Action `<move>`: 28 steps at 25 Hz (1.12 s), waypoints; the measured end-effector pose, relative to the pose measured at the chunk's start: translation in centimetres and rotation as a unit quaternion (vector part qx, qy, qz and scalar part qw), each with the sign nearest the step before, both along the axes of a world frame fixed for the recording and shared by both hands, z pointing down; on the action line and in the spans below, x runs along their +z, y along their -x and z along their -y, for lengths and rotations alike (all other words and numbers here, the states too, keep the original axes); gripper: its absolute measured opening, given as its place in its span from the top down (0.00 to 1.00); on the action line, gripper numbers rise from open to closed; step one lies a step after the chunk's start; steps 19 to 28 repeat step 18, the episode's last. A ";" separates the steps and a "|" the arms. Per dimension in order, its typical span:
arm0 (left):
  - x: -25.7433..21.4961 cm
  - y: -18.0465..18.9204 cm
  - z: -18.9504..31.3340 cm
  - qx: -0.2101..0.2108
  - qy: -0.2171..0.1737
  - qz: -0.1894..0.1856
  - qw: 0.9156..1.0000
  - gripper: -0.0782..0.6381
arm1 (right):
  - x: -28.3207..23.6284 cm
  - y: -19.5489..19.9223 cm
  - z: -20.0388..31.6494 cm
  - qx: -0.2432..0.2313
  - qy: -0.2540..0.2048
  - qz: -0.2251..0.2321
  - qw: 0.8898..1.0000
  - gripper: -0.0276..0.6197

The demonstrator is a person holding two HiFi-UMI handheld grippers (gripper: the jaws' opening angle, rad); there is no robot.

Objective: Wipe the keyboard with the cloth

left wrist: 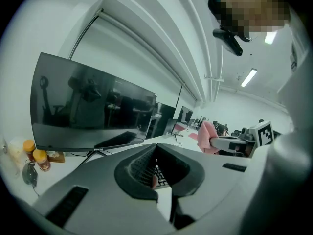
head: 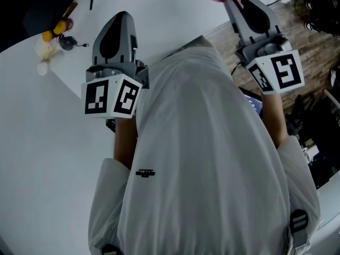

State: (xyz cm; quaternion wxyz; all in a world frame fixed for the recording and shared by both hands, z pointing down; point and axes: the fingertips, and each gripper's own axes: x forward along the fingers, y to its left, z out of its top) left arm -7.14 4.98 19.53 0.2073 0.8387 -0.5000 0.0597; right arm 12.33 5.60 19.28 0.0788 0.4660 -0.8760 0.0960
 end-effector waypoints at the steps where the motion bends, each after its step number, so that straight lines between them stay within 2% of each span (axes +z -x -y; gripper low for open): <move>1: 0.0 0.0 -0.1 0.000 0.001 0.000 1.000 0.86 | 0.0 0.1 -0.1 -0.001 -0.001 -0.003 1.000 0.89; 5: 0.0 -0.9 -0.2 0.003 0.007 -0.002 1.000 0.86 | 0.3 0.2 -0.5 -0.012 -0.006 -0.037 0.999 0.89; 8: -0.4 -1.7 0.3 0.003 0.009 0.002 1.000 0.86 | 0.3 -0.3 -0.1 -0.014 -0.004 -0.032 0.999 0.89; 14: -0.5 -1.7 -1.0 0.006 -0.003 -0.012 1.000 0.86 | -0.1 -0.1 -1.1 -0.007 -0.019 -0.037 0.999 0.90; 28: -0.5 -2.4 -1.5 0.014 -0.001 -0.008 1.000 0.87 | -0.1 -0.6 -1.8 -0.002 -0.015 -0.033 0.999 0.90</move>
